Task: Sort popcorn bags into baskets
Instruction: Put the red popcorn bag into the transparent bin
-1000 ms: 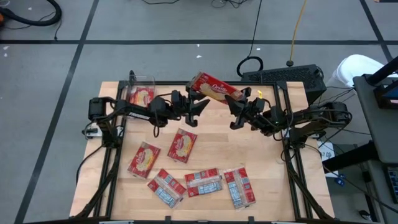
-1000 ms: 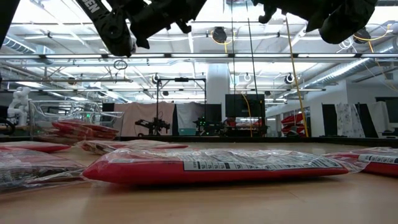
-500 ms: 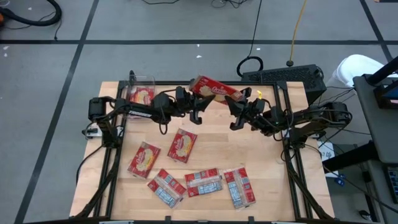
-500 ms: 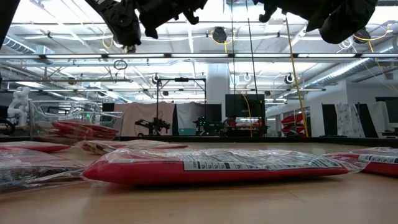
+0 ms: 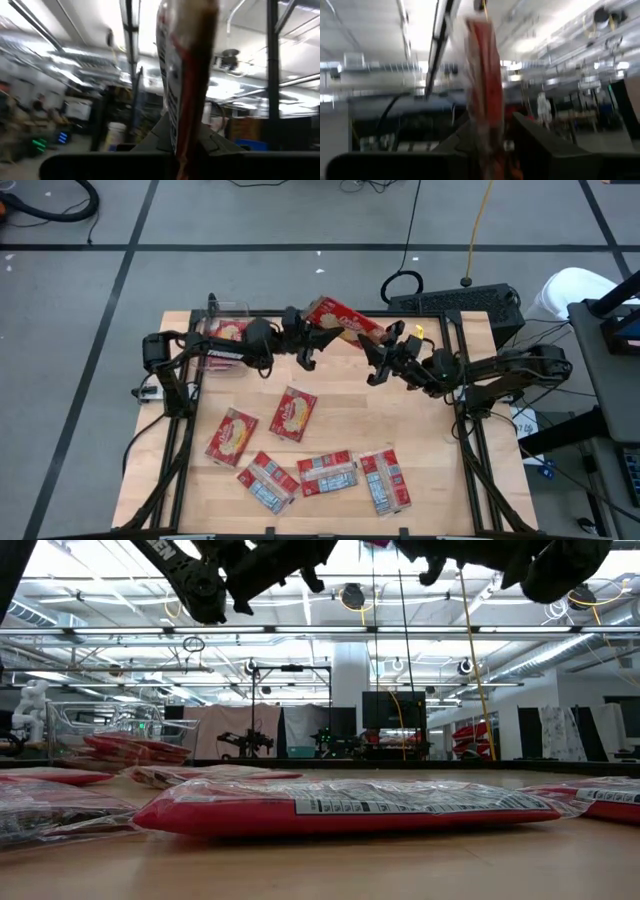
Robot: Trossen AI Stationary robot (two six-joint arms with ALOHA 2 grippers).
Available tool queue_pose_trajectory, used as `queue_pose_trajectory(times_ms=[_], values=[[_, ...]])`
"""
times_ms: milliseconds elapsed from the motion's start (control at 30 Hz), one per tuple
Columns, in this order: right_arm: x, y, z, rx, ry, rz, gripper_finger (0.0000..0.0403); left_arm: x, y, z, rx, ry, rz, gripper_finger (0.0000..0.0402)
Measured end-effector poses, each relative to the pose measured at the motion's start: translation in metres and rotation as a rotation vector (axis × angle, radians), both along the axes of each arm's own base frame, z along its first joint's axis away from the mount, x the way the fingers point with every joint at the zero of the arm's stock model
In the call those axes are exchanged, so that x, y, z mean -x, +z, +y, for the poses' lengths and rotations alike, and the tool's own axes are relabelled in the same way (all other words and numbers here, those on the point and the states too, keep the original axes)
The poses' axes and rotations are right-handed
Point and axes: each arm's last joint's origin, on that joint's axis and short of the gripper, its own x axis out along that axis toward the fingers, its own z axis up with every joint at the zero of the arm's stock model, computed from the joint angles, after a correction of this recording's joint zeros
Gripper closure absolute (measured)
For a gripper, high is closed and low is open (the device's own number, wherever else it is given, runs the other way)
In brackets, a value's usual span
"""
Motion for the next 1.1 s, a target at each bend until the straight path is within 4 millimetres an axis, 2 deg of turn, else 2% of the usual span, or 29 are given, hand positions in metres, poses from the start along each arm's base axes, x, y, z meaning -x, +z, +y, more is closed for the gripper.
queue_pose_trajectory(times_ms=[167, 400, 733, 967, 1100], values=[[0.005, -0.004, 0.000, -0.069, 0.027, 0.205, 0.0236, 0.010, 0.004, 0.024, 0.049, -0.076, 0.124, 0.0384], [0.017, -0.015, 0.001, -0.131, 0.027, 0.481, 0.0184, 0.043, 0.033, 0.031, 0.019, 0.053, 0.398, 0.0381], [0.022, -0.034, 0.001, -0.088, 0.019, 0.736, 0.0177, 0.112, 0.059, 0.025, 0.138, 0.273, 0.707, 0.0379], [0.023, -0.038, 0.002, -0.063, 0.017, 0.787, 0.0177, 0.159, 0.060, 0.029, 0.368, 0.344, 0.875, 0.0377], [0.025, -0.048, 0.003, -0.031, 0.063, 0.808, 0.0177, 0.181, 0.059, 0.034, 0.468, 0.402, 1.013, 0.0377]])
